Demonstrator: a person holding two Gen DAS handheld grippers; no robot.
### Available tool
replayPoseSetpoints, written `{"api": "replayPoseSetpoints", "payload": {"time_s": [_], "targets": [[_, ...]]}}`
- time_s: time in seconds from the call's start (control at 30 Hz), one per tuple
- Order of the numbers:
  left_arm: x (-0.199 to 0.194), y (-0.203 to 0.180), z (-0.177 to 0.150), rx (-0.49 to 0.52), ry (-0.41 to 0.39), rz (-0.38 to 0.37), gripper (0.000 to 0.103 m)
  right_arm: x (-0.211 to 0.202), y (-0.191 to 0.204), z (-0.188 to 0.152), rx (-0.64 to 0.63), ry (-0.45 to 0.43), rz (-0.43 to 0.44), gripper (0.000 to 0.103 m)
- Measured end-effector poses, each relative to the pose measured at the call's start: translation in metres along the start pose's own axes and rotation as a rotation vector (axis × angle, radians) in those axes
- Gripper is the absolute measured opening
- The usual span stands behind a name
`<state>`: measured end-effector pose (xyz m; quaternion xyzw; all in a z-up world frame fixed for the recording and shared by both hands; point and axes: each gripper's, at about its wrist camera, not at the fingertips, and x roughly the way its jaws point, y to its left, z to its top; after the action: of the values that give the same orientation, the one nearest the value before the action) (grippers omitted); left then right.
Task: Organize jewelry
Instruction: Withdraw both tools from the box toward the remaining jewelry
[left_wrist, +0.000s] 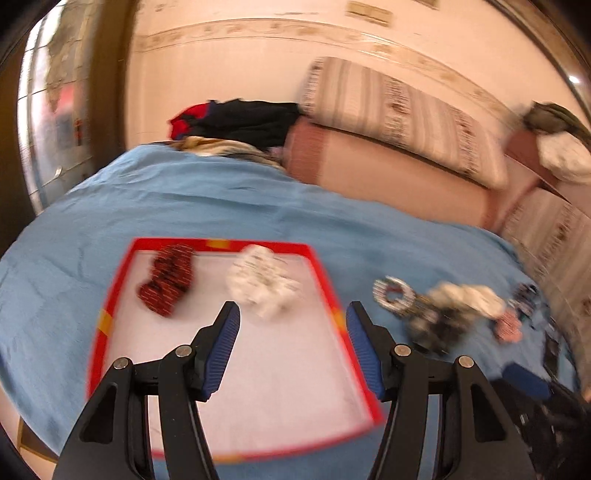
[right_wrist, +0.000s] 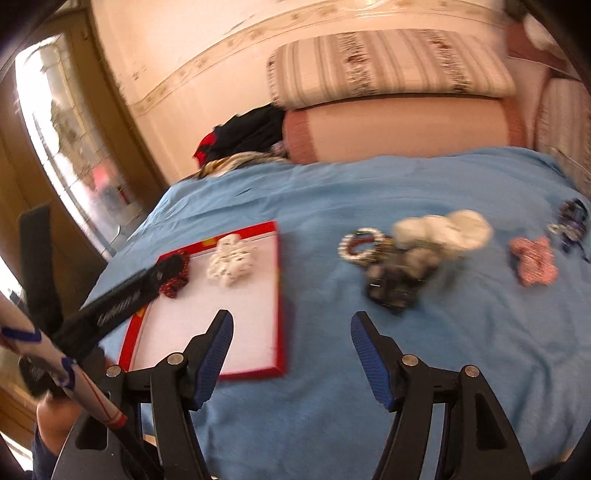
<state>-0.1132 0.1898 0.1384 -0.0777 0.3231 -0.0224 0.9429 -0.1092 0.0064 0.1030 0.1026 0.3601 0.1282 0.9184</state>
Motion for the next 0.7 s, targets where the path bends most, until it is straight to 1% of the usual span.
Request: {"api": "replayPoseSetpoints", "payload": {"time_s": [0.1,0.23,0.33,0.53,0.6,0.7], "targets": [[-0.018,-0.028,-0.013,0.043,0.005,-0.048,0.061,-0.025,-0.021,-0.003,0.041,-0.03,-0.024,0.071],[-0.034,-0.055,-0.028,0.061,0.035,-0.102,0.063,-0.057,-0.044,-0.005,0.081,-0.073,-0.037,0.071],[-0.047,-0.079,-0.037,0.11,0.049,-0.115,0.063,-0.08,-0.06,-0.009,0.119,-0.106,-0.04,0.071],[-0.064,-0.109,-0.038,0.162,0.031,-0.142,0.065,-0.117,-0.099,-0.015,0.206,-0.146,-0.071,0.071],[-0.064,-0.116,-0.036,0.17,0.026,-0.156,0.065,-0.128,-0.113,-0.015,0.236,-0.166,-0.086,0.071],[-0.054,-0.119,-0.03,0.176,0.037,-0.171,0.066,-0.14,-0.131,-0.014,0.276,-0.192,-0.132,0.071]]}}
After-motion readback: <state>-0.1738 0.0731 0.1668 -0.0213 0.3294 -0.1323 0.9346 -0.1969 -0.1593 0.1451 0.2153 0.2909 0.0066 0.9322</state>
